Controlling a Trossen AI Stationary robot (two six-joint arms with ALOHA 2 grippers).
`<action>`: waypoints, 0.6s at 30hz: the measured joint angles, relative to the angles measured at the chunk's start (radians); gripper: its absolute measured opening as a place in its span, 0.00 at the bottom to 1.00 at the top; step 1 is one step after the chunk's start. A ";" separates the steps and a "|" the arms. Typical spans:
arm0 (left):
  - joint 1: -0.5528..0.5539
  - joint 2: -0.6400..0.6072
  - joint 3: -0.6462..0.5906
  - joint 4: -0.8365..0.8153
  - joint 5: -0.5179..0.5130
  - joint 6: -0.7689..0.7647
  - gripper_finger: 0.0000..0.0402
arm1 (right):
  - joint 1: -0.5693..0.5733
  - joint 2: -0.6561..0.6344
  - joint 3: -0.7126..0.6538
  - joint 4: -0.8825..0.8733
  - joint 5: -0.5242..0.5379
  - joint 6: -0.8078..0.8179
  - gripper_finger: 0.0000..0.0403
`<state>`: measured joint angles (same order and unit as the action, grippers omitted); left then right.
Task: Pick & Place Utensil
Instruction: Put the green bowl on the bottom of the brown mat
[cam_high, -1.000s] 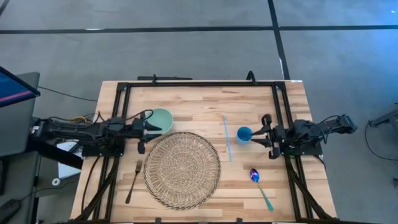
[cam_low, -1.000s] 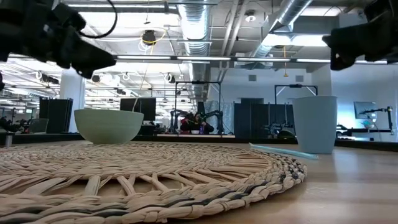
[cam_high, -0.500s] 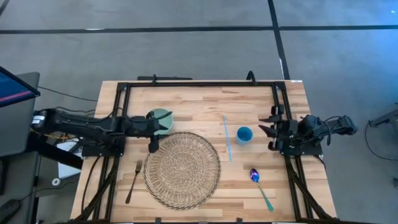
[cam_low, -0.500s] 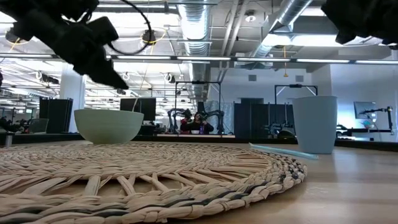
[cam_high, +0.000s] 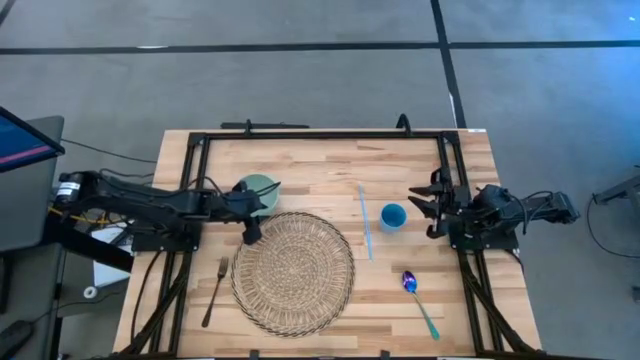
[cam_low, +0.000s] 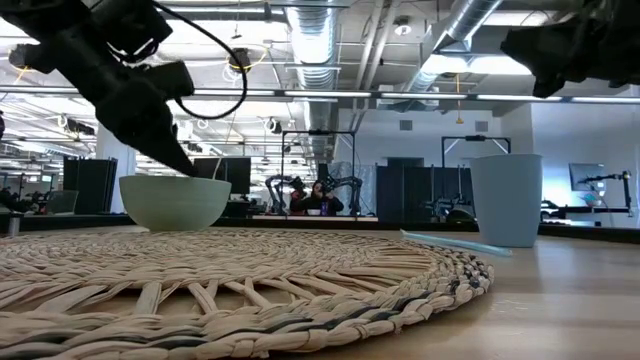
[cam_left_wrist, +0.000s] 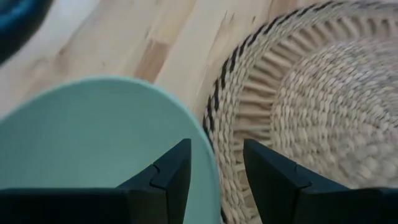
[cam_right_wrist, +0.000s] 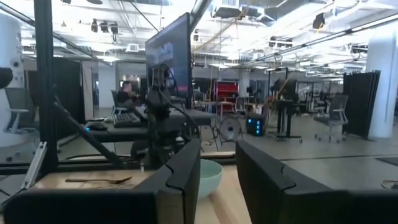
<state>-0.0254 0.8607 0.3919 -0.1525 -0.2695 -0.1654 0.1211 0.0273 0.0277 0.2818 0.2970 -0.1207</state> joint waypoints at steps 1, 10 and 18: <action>0.000 0.011 0.000 -0.001 0.000 0.000 0.37 | 0.000 0.000 0.000 -0.002 0.000 0.000 0.24; 0.000 0.097 -0.001 0.000 -0.079 -0.001 0.31 | 0.000 0.000 0.001 -0.020 -0.007 0.042 0.24; -0.003 0.097 0.022 0.002 -0.071 -0.035 0.04 | 0.001 0.000 0.002 -0.020 -0.007 0.043 0.24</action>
<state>-0.0282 0.9576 0.4140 -0.1504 -0.3406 -0.2007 0.1219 0.0273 0.0292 0.2623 0.2897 -0.0776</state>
